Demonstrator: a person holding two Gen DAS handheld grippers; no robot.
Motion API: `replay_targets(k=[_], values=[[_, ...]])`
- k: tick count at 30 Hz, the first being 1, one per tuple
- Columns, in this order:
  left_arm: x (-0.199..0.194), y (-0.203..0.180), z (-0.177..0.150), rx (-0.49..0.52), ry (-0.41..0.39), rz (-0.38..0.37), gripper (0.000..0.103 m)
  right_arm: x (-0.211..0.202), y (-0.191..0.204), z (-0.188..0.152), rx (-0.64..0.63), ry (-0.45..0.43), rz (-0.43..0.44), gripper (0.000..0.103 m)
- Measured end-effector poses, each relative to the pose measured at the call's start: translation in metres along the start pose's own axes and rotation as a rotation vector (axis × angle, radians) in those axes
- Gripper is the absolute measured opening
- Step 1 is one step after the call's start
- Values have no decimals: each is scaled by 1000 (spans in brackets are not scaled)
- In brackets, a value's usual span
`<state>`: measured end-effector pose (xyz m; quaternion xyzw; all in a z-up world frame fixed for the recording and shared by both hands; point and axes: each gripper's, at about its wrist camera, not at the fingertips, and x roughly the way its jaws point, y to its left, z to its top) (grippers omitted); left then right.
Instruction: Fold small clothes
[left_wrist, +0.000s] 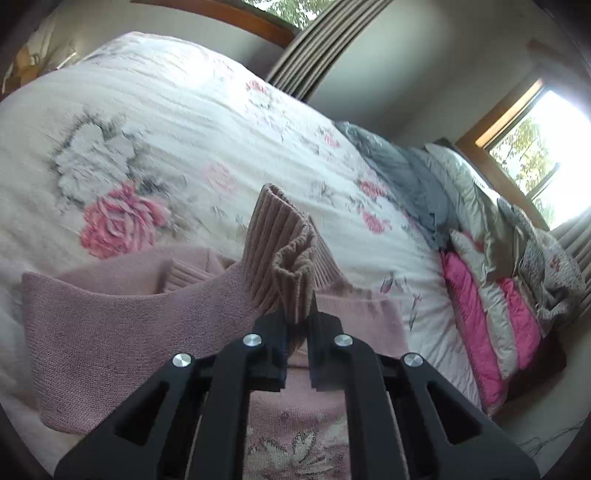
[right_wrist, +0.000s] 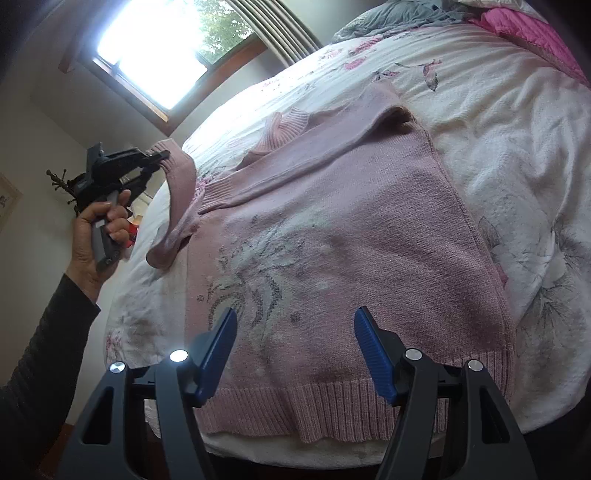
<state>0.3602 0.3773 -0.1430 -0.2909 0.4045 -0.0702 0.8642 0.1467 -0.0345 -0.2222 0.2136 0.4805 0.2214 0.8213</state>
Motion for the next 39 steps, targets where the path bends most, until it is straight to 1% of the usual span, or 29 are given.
replay_targets(k=[4, 5, 6, 7, 8, 9, 11, 14, 17, 18, 20, 21, 22, 23, 24, 25, 27, 29, 31, 32, 33, 34, 35, 37, 39], values=[[70, -3, -24, 61, 127, 43, 7, 5, -10, 7, 15, 6, -13, 67], [84, -2, -31, 74, 158, 54, 11, 8, -12, 10, 18, 13, -13, 67], [96, -1, -38, 82, 184, 70, 16, 11, -13, 15, 20, 24, -6, 68], [102, -1, -43, 85, 192, 81, 31, 14, -14, 20, 23, 39, 13, 68], [105, 2, -48, 83, 191, 80, 48, 18, -15, 27, 27, 58, 45, 68], [102, 3, -51, 81, 179, 72, 60, 22, -16, 36, 32, 77, 80, 70], [87, 4, -59, 82, 156, 45, 68, 35, -18, 59, 61, 120, 165, 73], [59, 11, -80, 37, 130, -21, 78, 72, -16, 104, 104, 196, 296, 74], [35, 30, -113, -13, 124, -49, 82, 132, 0, 149, 99, 304, 392, 73], [28, 35, -125, -24, 127, -47, 82, 156, 5, 161, 110, 345, 410, 70], [15, 46, -149, -61, 128, -42, 82, 205, 17, 181, 115, 422, 410, 68], [10, 53, -159, -82, 133, -43, 83, 226, 22, 186, 118, 449, 387, 65], [6, 58, -168, -98, 138, -43, 82, 247, 24, 191, 123, 478, 346, 65], [1, 62, -176, -101, 135, -50, 82, 265, 25, 193, 128, 502, 308, 64], [-5, 63, -181, -96, 127, -53, 82, 278, 26, 194, 134, 512, 248, 61], [-9, 63, -183, -86, 121, -50, 82, 288, 26, 194, 147, 517, 224, 59], [-12, 62, -186, -72, 120, -47, 84, 297, 30, 195, 163, 517, 234, 59], [-11, 66, -187, -82, 117, -62, 84, 301, 35, 196, 182, 516, 256, 58], [-8, 72, -187, -105, 115, -81, 84, 306, 37, 198, 196, 522, 274, 49], [-8, 74, -186, -117, 113, -90, 84, 309, 39, 199, 205, 532, 283, 36], [-8, 76, -186, -126, 112, -96, 84, 312, 42, 200, 212, 535, 284, 26], [-9, 77, -186, -127, 111, -100, 84, 315, 45, 203, 210, 535, 276, 22], [-9, 78, -187, -123, 111, -101, 84, 316, 49, 205, 199, 530, 264, 13], [-9, 77, -189, -110, 112, -98, 84, 315, 58, 214, 181, 514, 253, 10], [-9, 76, -189, -99, 119, -93, 84, 305, 71, 225, 146, 485, 248, 10]])
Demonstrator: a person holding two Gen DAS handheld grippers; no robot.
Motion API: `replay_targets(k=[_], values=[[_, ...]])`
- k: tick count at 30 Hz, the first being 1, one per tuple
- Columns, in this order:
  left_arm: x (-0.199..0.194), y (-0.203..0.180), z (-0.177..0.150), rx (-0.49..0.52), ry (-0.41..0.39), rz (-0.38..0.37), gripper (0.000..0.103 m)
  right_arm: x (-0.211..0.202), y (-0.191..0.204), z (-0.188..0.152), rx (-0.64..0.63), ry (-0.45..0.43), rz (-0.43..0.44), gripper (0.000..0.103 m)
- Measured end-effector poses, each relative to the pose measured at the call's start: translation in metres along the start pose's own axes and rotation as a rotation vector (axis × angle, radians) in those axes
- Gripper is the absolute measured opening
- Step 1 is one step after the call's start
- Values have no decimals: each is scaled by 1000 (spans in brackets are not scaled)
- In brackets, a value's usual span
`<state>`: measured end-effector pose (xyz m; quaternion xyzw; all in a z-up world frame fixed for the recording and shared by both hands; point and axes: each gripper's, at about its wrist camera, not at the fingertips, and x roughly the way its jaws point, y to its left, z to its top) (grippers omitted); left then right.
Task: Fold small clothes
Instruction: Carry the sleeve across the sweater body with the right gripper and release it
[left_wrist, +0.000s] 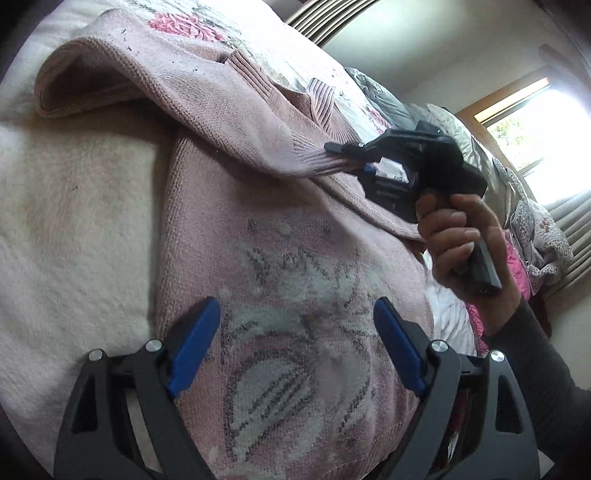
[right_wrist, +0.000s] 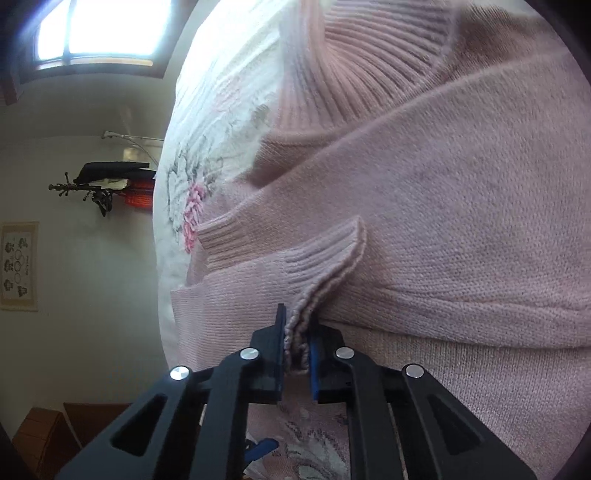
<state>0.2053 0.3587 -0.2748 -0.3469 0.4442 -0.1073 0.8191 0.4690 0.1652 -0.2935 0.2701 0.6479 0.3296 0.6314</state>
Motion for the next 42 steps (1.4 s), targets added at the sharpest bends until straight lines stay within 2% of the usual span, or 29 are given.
replay_targets(k=[7, 13, 20, 28, 31, 34, 38, 41, 42], values=[[3, -1, 3, -7, 21, 10, 85, -78, 60, 15, -134, -159, -32, 9], [6, -3, 1, 13, 33, 36, 86, -152, 63, 21, -178, -288, -117, 9], [11, -8, 0, 33, 54, 60, 87, -202, 13, 21, -109, -358, -164, 9], [15, -12, 0, 43, 67, 83, 89, -230, -64, 16, 1, -386, -204, 9], [16, -15, 1, 40, 82, 83, 89, -232, -91, 12, 38, -374, -204, 9], [15, -17, 6, 11, 106, 41, 89, -230, -109, 10, 57, -359, -204, 9], [13, -23, 19, -13, 88, -13, 89, -225, -126, 8, 68, -341, -203, 9], [11, -28, 33, -8, 66, -17, 89, -219, -140, 8, 93, -319, -185, 10], [11, -30, 38, -4, 60, -15, 89, -218, -145, 8, 104, -307, -172, 16]])
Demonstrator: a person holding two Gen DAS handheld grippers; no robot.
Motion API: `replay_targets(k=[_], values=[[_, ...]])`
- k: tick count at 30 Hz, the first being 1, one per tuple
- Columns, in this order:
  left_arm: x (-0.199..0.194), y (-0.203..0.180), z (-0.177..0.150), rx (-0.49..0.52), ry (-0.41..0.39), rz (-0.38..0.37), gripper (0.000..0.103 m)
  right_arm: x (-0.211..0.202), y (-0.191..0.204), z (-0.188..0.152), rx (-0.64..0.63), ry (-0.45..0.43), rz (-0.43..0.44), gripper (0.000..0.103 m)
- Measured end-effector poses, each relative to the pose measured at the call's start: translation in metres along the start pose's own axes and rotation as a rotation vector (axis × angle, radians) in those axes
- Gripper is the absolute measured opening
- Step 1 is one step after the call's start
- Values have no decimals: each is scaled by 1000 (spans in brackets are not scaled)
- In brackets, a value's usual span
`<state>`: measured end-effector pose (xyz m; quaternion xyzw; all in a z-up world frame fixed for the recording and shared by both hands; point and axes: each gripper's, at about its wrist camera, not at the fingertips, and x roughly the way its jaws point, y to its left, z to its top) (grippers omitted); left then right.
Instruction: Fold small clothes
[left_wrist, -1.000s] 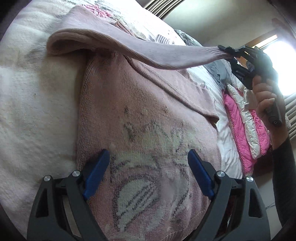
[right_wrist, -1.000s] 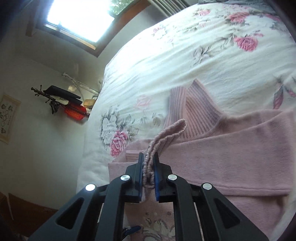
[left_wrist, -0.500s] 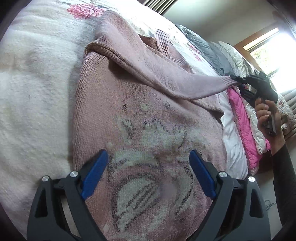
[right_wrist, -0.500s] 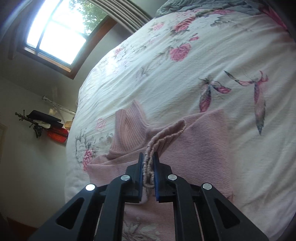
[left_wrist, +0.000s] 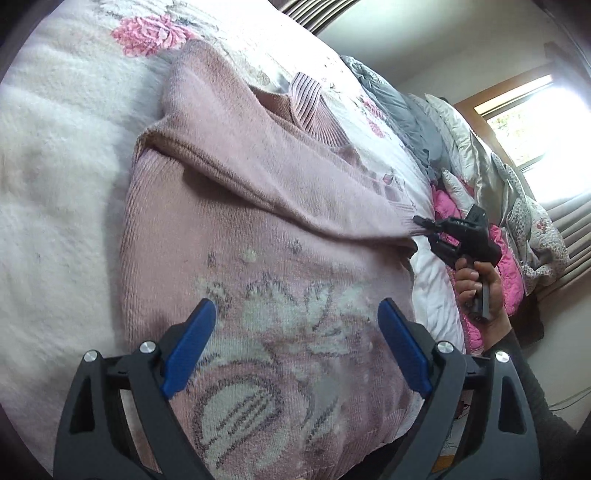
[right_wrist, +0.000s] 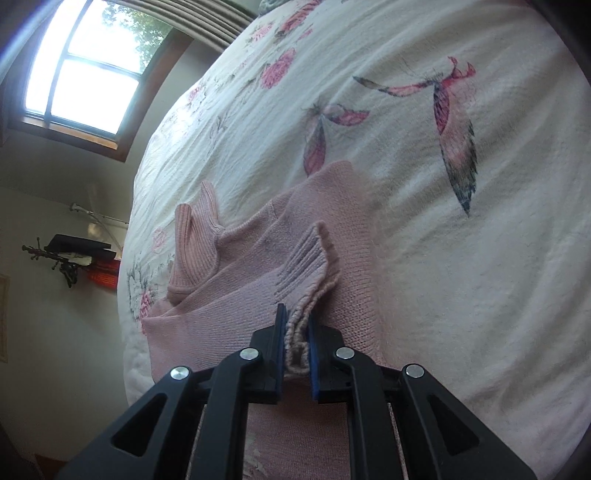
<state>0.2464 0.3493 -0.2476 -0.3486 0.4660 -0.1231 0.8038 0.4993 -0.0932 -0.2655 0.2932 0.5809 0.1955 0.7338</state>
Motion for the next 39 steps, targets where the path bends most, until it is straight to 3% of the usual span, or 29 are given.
replay_targets(k=[3, 7, 11, 12, 14, 18, 20, 23, 27, 31, 33, 35, 39], values=[[-5, -4, 22, 18, -19, 3, 89, -1, -16, 3, 50, -5, 58, 43], [-15, -5, 66, -2, -67, -38, 89, -2, -31, 15, 119, -9, 135, 44], [-9, -3, 112, -33, -81, -74, 89, 8, -25, 27, 95, 15, 122, 44], [-5, -3, 123, -39, -80, -75, 89, 11, -22, 29, 81, 16, 103, 39], [5, -1, 144, -52, -75, -79, 89, 10, -12, 31, 22, -15, 57, 9], [30, 24, 171, -124, -47, -51, 89, -3, 8, 22, -125, -136, 5, 6], [42, 43, 177, -171, -33, 1, 88, 3, 7, 17, -158, -142, -58, 6], [45, 58, 177, -211, -43, -34, 88, 16, -8, 15, -144, -109, -85, 6], [32, 53, 177, -200, -54, -33, 86, 14, -17, 14, -131, -96, -42, 11], [11, 33, 175, -130, -85, -119, 86, -11, -10, 5, -127, -154, 19, 15], [13, 26, 175, -102, -70, -126, 86, -20, -9, 0, -111, -174, 53, 15], [23, 26, 175, -95, -42, -99, 86, -21, -10, -4, -102, -166, 86, 15], [46, 45, 173, -120, -1, 32, 83, -1, -18, -11, -86, -101, 84, 15]])
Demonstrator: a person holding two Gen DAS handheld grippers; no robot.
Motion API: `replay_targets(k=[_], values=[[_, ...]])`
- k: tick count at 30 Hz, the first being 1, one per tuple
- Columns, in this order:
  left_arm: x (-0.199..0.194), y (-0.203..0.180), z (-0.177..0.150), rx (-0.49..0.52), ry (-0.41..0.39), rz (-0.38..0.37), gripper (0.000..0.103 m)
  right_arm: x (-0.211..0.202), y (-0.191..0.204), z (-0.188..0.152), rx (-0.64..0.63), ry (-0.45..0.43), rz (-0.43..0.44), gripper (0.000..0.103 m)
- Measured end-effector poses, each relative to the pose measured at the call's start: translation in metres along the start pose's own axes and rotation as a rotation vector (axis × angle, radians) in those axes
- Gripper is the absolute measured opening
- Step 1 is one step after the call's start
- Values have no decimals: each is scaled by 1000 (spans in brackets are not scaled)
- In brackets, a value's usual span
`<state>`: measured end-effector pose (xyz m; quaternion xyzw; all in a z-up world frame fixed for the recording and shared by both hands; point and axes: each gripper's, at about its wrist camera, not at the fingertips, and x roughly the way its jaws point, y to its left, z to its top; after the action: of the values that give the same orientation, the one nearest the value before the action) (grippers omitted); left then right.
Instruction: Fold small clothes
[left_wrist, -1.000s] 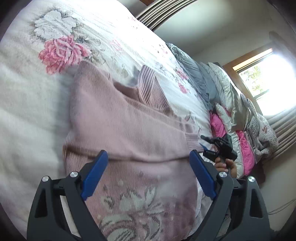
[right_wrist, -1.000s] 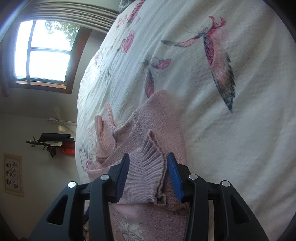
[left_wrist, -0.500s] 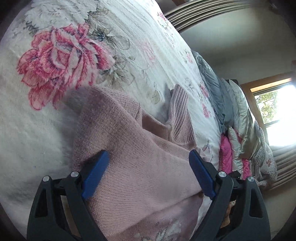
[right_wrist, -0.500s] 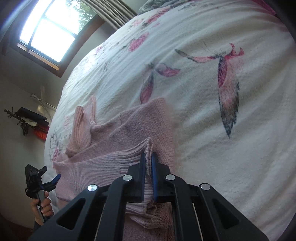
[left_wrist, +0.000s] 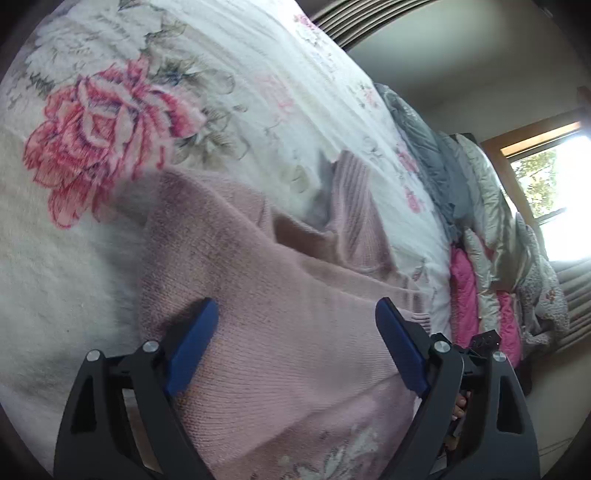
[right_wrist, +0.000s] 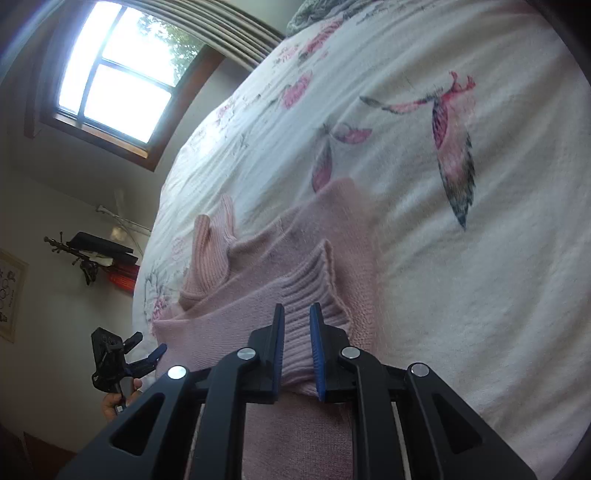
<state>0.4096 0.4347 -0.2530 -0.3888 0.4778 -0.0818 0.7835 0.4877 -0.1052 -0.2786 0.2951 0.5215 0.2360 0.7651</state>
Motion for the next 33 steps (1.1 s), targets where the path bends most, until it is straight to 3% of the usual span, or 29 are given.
replay_targets(k=[2, 5, 10, 13, 15, 17, 20, 21, 23, 26, 28, 33], values=[[0, 3, -1, 8, -6, 6, 82, 11, -8, -3, 11, 32, -21, 14], [-7, -5, -6, 51, -7, 48, 79, 14, -21, -4, 28, 41, -27, 5], [-24, -27, -37, 161, 8, -32, 81, -6, -8, -16, -9, 14, 26, 8], [-6, -10, -53, 169, 68, 41, 79, 4, -13, -25, -17, 52, -25, 4], [-4, -5, -56, 176, 60, 46, 78, 9, -19, -29, 12, 62, -29, 1], [-10, -10, -56, 161, 48, 36, 83, 3, -15, -30, 28, 48, -15, 5], [-22, -17, -59, 176, 28, 28, 87, -10, 4, -28, -6, 20, 8, 25], [-26, -17, -58, 155, 29, -4, 87, -11, 12, -23, -15, 18, 16, 27], [-32, -26, -45, 139, 28, -70, 87, -7, 29, -8, -35, 25, 26, 28], [-33, -57, 1, 163, -19, -88, 90, 15, 58, 23, -51, 43, 35, 30], [-17, -75, 39, 150, 0, -132, 90, 39, 77, 44, -58, 59, 39, 31], [48, -86, 109, 80, 25, -145, 90, 110, 117, 91, -63, 92, 45, 31]])
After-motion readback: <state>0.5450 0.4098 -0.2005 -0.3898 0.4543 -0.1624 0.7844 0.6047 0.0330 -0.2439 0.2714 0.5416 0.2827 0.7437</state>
